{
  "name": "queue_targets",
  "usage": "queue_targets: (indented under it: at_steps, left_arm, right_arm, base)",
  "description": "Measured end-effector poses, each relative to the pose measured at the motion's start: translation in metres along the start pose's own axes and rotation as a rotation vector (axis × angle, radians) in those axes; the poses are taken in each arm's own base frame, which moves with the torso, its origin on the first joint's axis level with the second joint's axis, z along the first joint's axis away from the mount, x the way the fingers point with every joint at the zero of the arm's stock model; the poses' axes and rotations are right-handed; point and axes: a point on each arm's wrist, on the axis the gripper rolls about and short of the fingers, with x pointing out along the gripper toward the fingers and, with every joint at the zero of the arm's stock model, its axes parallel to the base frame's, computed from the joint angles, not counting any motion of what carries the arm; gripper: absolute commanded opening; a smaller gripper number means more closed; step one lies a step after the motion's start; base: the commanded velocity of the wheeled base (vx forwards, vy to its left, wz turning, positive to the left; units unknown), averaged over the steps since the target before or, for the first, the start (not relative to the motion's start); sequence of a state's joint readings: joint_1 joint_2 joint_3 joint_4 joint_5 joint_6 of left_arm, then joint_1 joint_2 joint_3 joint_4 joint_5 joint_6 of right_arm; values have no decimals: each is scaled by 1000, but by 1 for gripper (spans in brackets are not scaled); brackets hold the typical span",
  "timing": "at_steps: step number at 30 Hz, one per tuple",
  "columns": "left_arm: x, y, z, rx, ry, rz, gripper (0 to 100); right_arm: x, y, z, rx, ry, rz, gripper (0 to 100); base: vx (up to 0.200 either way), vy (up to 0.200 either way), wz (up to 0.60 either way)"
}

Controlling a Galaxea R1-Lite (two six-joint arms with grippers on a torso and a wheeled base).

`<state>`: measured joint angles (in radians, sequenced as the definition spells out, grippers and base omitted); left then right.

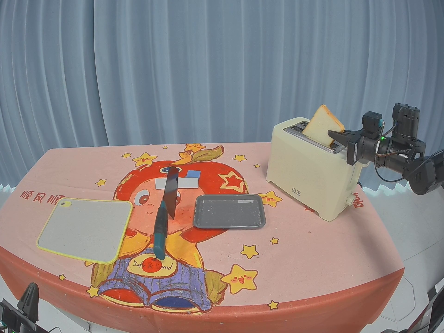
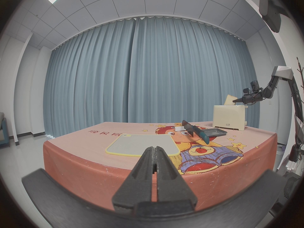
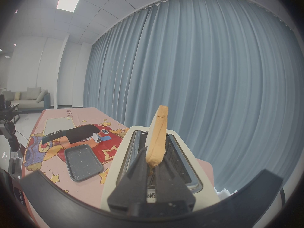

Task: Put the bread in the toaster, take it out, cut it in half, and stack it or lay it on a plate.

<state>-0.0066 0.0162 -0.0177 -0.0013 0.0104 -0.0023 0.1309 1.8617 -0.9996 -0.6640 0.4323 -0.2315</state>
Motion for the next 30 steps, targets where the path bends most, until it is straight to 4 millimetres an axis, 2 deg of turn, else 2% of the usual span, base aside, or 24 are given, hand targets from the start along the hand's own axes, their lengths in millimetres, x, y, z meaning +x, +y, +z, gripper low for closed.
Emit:
queue_targets:
  at_steps: [29, 30]
  left_arm:
    - [0, 0, 0, 0, 0, 1, 0]
    - [0, 0, 0, 0, 0, 1, 0]
  right_arm:
    - [6, 5, -4, 3, 14, 7, 0]
    - [6, 5, -4, 4, 15, 7, 100]
  base:
    - [0, 0, 0]
    - [0, 0, 0]
